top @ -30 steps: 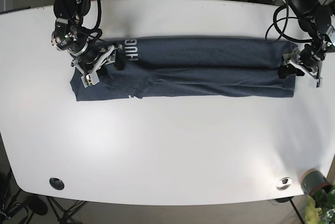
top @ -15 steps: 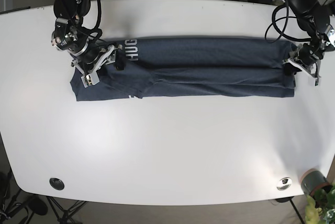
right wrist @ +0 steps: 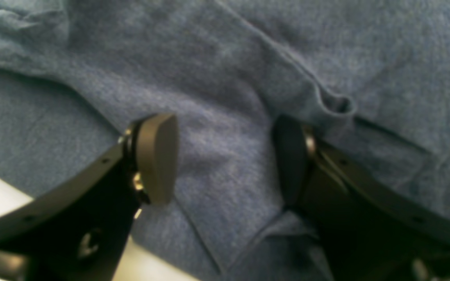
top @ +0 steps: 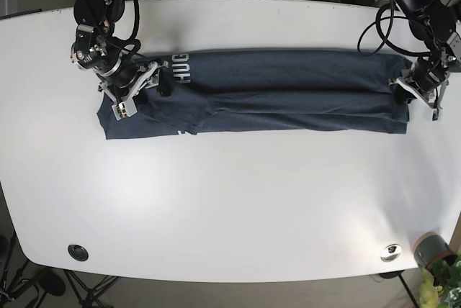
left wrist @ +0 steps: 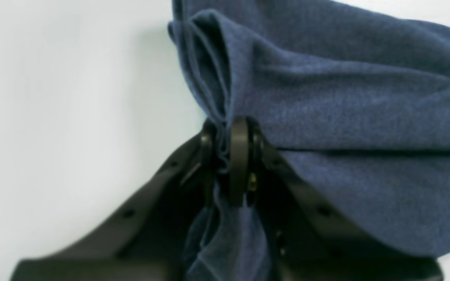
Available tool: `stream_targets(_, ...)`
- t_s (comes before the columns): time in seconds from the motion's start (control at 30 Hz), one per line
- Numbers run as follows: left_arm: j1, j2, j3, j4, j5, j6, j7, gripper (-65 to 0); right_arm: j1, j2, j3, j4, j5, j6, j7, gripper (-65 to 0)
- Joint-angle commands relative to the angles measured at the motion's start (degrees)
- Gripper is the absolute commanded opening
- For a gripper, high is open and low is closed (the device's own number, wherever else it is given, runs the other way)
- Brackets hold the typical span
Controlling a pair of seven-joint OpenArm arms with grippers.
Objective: Fold the T-shirt properly
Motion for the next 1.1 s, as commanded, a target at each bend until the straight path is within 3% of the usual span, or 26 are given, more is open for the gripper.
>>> stream_targets(0.0, -0.06, -1.13, 1.84, 5.06, -1.21, -0.12, -1.01, -65.0, 0.14, 0.27, 0.01, 0.47, -0.17, 0.04, -1.09, -27.9)
stream_targets(0.47, 3.72, 11.62, 11.16, 28.36, -1.21, -0.12, 8.93, -65.0, 0.23, 0.18, 0.01, 0.38, -0.17, 0.04, -1.09, -27.9)
stream_targets(1.07, 3.64, 19.44, 27.34, 29.68, -1.30, 8.89, 9.19, -65.0, 0.23, 0.18, 0.01, 0.47, -0.17, 0.04, -1.09, -27.9)
